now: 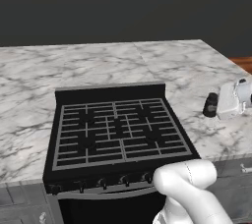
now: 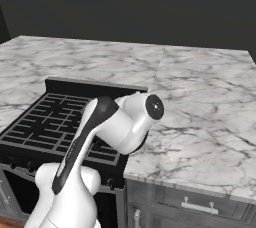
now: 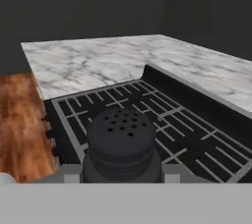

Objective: Take 2 condiments from the cabinet and move them on the counter near the stove.Make sure the condiments are lined up with each other, next to each other.

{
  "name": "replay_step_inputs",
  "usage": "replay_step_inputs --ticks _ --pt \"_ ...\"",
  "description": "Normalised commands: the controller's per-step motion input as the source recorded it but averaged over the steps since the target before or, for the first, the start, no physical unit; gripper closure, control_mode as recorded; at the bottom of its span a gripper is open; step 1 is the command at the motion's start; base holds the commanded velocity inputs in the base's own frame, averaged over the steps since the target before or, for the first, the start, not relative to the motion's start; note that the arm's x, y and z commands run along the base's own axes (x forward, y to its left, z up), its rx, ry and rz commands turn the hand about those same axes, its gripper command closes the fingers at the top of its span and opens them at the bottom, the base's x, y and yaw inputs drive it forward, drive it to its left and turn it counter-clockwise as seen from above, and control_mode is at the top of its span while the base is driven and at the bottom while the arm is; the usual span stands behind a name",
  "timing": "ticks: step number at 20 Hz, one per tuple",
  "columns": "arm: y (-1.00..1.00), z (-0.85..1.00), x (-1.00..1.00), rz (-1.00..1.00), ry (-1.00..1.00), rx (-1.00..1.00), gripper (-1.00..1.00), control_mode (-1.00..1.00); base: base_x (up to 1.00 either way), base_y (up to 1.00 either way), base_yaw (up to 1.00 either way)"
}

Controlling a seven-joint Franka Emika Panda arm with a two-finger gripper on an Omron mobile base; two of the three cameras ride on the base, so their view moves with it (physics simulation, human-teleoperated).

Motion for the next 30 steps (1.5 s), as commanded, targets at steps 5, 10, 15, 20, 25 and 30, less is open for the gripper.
replay_step_inputs --ticks 5,10,15,20,25,30 --pt "-0.53 -0.57 0.21 0.28 0.01 0.0 1.0 -1.0 0.0 0.0 0.0" --pt "-0.25 -0.47 0.17 0.23 0.01 0.0 1.0 -1.0 0.0 0.0 0.0" --pt "-0.14 -0.42 0.13 0.05 0.02 0.0 1.0 -1.0 0.0 0.0 0.0" --pt "-0.02 -0.3 0.11 0.0 0.02 0.0 1.0 -1.0 0.0 0.0 0.0" --pt "0.0 -0.3 0.0 0.0 0.0 0.0 1.0 -1.0 0.0 0.0 0.0" --pt "0.0 -0.3 0.0 -0.03 0.0 0.0 1.0 -1.0 0.0 0.0 0.0"
